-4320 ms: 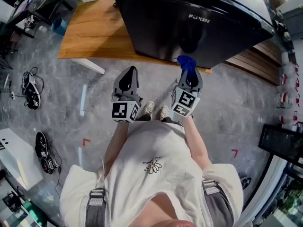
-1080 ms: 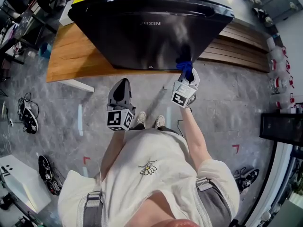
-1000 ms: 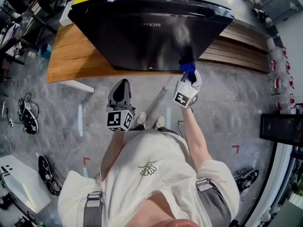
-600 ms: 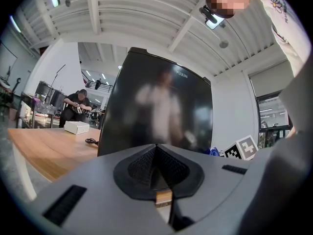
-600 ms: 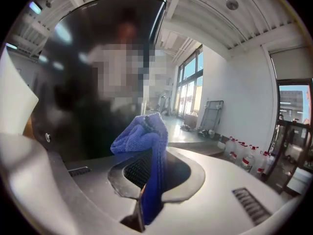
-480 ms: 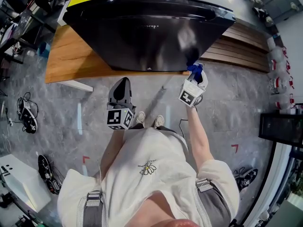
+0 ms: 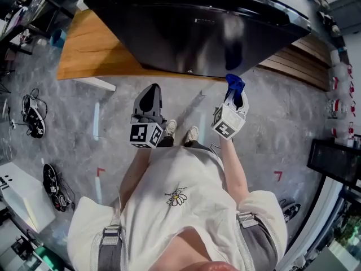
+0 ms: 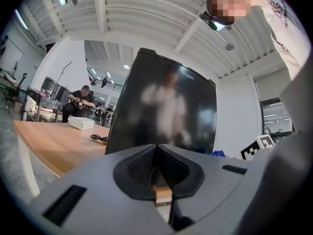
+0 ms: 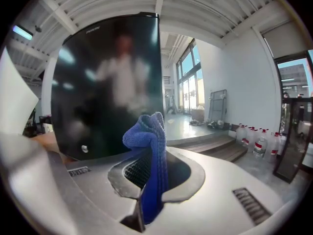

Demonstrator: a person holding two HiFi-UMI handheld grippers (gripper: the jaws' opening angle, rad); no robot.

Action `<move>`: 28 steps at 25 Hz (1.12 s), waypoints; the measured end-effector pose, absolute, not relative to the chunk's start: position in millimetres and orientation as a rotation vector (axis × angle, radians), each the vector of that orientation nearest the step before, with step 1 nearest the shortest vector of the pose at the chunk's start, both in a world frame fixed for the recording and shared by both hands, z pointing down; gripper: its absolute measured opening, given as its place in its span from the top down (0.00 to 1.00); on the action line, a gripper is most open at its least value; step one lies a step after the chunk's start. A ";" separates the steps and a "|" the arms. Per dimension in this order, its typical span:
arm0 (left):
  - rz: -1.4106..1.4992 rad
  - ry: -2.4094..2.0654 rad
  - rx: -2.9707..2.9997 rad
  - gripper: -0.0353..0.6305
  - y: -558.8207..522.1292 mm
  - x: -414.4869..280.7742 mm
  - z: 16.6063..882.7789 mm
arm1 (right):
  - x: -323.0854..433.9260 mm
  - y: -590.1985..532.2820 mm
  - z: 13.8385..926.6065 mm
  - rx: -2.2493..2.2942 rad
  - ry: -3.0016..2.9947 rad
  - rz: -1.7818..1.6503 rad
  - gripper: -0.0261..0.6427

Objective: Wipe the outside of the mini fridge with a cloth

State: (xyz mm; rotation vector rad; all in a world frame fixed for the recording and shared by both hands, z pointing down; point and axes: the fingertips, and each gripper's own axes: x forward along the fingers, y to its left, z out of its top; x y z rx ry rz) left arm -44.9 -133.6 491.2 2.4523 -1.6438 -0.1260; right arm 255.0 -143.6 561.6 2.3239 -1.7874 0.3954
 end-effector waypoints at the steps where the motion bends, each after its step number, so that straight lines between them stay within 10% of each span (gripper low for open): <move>1: -0.136 -1.647 2.443 0.94 -132.5 -50.0 491.7 | 236.2 -145.2 560.5 2.279 -1.833 0.387 0.87; 16: -0.215 -1.819 2.234 0.94 -110.6 -193.1 504.5 | -78.6 -199.6 572.0 1.732 -2.353 0.254 0.87; 28: -0.135 -1.840 2.186 0.94 -97.4 -242.4 525.8 | -142.5 -238.3 610.1 1.711 -2.278 0.291 0.87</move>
